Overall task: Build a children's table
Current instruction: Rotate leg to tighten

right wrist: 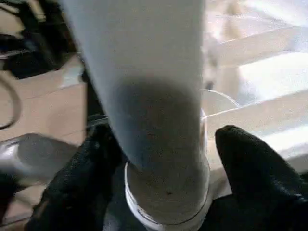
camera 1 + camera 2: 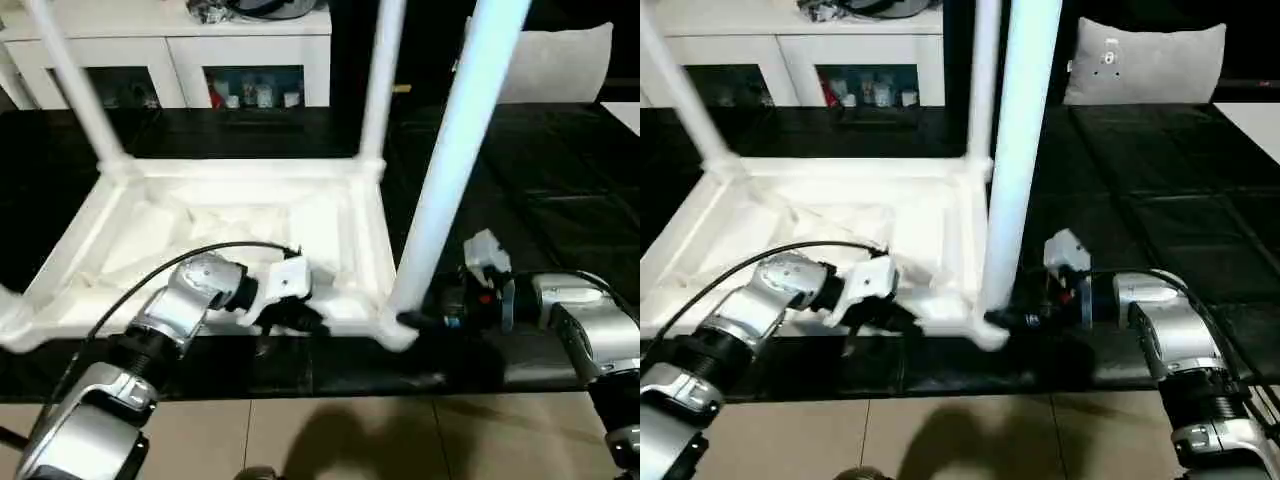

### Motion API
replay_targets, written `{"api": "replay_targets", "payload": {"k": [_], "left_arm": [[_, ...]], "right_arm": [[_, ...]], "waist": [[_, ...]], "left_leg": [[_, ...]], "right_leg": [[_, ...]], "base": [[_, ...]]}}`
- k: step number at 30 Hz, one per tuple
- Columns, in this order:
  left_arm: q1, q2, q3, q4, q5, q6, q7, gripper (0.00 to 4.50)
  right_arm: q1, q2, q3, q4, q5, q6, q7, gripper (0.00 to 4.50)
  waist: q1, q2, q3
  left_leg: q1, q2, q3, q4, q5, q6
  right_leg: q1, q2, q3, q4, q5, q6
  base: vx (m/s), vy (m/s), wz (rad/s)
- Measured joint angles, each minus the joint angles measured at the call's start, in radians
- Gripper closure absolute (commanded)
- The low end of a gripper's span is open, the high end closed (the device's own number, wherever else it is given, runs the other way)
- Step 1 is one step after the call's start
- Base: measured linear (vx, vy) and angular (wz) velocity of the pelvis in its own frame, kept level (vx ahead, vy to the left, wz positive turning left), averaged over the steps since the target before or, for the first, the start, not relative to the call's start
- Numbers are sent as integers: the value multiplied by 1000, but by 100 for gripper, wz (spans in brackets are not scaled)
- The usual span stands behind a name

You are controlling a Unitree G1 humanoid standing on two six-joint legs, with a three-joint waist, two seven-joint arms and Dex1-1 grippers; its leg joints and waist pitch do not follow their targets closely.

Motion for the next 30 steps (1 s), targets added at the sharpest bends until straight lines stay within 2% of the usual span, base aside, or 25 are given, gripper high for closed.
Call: {"api": "replay_targets", "payload": {"k": [2,4,7,10,12,15,19,23,26,30], "left_arm": [[-1,1,-3,-1,0,-7,-12,450],[-4,0,-5,0,1,-11,-13,450],[-6,0,-7,0,1,-11,-15,450],[-6,0,-7,0,-1,-8,-27,450],[-6,-1,-7,0,-9,7,-33,450],[-3,-11,1,-17,-15,64,-19,450],[1,-19,38,-24,-5,166,80,450],[-1,-104,91,-44,19,322,278,450],[-13,-173,105,-63,56,411,432,450],[-25,-228,111,-63,79,445,544,450]], "right_arm": [[0,0,8,-4,10,20,20,156],[0,0,13,-17,19,35,28,156],[0,0,23,-33,26,49,36,190],[8,-4,22,-50,31,73,37,205],[21,-4,16,-66,37,91,35,231],[30,10,2,-83,44,122,-2,235],[23,87,-30,-75,14,128,-183,240],[-33,205,-93,-18,-51,155,-482,245],[-100,294,-119,44,-108,164,-723,245],[-134,360,-144,87,-139,132,-891,245]], "waist": [[3,0,0],[3,-1,0],[3,-1,0],[5,-1,0],[6,-1,0],[5,-1,0],[-14,-1,0],[-57,-2,0],[-78,-3,0],[-81,-3,0]], "left_leg": [[0,0,0,1,0,0],[0,0,0,1,0,0],[0,0,0,1,0,0],[0,0,0,1,0,0],[0,0,0,1,0,0],[0,0,0,1,0,0],[2,0,0,1,3,-5],[3,0,0,0,5,-8],[3,0,0,0,5,-9],[2,0,0,-3,5,-8]], "right_leg": [[0,0,0,0,0,0],[0,0,0,0,0,0],[0,0,0,0,0,0],[0,0,0,0,0,1],[0,0,0,0,0,1],[0,0,0,1,0,0],[4,0,0,2,2,-2],[5,0,0,-1,4,-1],[5,0,0,-1,7,-2],[4,1,0,-3,7,-1]], "base": [[0,0,0],[0,0,0],[0,0,0],[0,0,0],[0,0,0],[0,0,0],[0,0,0],[0,0,0],[0,0,0],[0,0,0]]}}
